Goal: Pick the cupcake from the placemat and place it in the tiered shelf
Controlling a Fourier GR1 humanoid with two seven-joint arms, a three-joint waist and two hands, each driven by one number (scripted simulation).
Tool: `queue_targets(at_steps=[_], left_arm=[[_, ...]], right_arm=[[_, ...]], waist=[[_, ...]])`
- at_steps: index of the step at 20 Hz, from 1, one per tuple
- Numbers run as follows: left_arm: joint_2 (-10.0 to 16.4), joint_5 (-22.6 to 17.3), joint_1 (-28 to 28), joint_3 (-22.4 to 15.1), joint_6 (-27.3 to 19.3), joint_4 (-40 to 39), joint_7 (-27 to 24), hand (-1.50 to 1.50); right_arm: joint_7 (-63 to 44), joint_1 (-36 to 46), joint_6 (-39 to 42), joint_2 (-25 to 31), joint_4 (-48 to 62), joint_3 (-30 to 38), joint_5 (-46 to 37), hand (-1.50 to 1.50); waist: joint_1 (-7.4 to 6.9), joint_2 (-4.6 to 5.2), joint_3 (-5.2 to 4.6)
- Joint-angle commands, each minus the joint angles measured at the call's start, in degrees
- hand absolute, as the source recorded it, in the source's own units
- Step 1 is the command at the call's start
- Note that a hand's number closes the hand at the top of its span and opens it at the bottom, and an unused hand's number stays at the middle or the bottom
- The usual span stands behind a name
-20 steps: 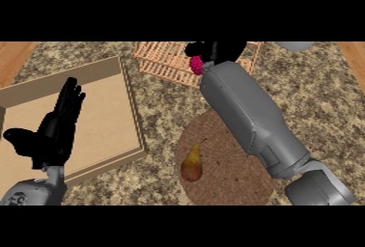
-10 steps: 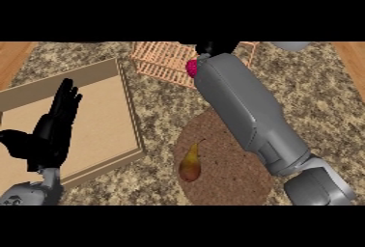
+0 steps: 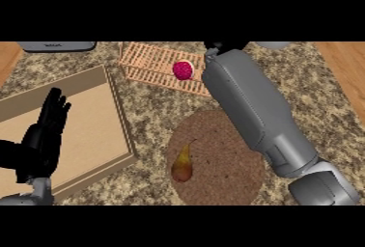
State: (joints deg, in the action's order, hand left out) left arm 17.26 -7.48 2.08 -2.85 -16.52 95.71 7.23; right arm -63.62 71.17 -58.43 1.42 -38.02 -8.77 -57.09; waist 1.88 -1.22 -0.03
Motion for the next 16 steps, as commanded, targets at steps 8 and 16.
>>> queue_targets(at_steps=[8,16], left_arm=[[2.1,-1.4,-2.6,3.6,1.0,0.4,0.4,0.0],[-0.4,0.7,-1.0,2.0,-0.8,-0.6,-0.2,0.0]], right_arm=[[-7.8,-19.2,6.4,-0.7,-27.1,-0.5,-4.9,-1.5],[-9.3,-37.1,17.0,1.6,-55.4,-5.6,-9.5,-1.5]], waist=[[3.93,-1.2,0.05],[2.9,-0.24,0.0]])
